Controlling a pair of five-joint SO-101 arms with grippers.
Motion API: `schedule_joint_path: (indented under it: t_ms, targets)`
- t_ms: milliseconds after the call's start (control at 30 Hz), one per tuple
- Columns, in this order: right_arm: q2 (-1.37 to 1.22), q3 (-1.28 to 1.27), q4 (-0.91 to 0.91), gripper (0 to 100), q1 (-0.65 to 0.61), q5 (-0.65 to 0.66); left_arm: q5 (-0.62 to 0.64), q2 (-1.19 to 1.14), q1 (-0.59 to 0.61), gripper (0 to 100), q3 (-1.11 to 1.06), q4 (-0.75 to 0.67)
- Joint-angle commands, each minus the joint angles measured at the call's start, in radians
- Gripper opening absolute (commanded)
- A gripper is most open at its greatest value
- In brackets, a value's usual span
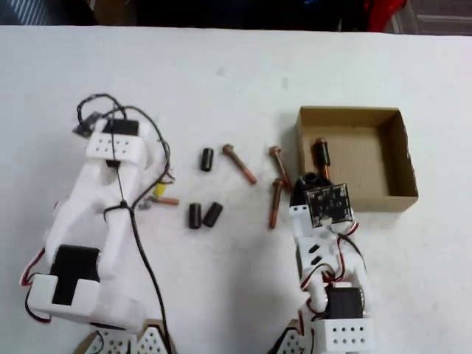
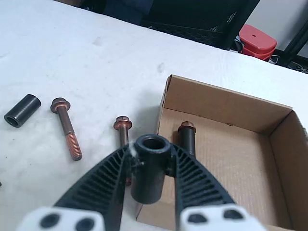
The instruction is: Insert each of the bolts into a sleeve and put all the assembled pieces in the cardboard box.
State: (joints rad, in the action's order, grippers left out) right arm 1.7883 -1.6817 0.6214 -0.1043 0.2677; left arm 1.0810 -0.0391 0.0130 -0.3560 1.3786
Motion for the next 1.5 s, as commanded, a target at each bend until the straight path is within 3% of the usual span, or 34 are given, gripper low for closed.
schedule_joint_path:
  t_ms: [0,433,1467]
  targets:
    - [0.013,-0.008,-0.01,1.6,0.005,0.0,0.041,0.004,0.007,13,-0.037,-0.095]
    - [0.013,-0.008,-0.01,1.6,0.005,0.0,0.051,0.004,0.079,13,-0.064,-0.118]
    - [0.013,-0.008,-0.01,1.6,-0.001,0.0,0.049,0.005,0.077,13,-0.064,-0.114]
